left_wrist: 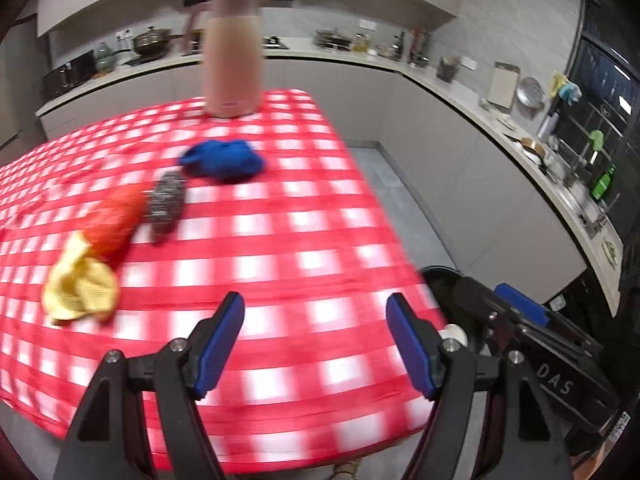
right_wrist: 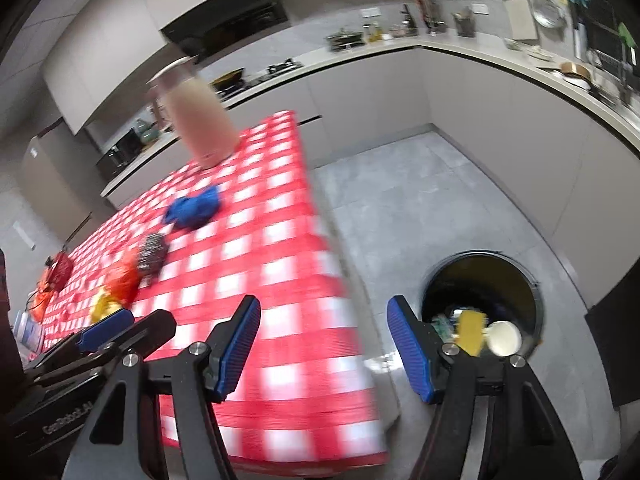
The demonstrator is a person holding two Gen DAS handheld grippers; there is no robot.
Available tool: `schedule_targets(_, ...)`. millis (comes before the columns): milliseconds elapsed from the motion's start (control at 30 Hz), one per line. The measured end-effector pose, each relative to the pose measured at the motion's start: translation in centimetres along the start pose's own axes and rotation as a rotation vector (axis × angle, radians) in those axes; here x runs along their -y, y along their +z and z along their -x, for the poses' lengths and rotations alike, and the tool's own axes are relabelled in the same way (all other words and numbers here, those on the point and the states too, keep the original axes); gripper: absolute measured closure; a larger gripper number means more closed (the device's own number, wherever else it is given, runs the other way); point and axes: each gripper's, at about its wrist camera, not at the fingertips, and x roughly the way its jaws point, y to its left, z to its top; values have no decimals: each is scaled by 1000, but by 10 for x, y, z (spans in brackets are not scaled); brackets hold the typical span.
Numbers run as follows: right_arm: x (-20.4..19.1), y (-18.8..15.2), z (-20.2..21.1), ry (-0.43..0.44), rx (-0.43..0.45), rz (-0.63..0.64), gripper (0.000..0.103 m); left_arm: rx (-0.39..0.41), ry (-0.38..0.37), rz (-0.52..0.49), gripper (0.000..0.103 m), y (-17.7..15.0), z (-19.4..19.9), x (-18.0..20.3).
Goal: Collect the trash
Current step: 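Return both tools to the table toward the yellow cloth and steel wool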
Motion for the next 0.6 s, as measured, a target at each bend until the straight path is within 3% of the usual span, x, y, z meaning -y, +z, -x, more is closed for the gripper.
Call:
schedule_targets(300,-103,-27,-28,39,-14,21,35,-10,68,40,29,-6,10,-106)
schedule_targets(600,-167,-30,-51,72,-53,86,35,-13,140,77,26,-2,3,-168)
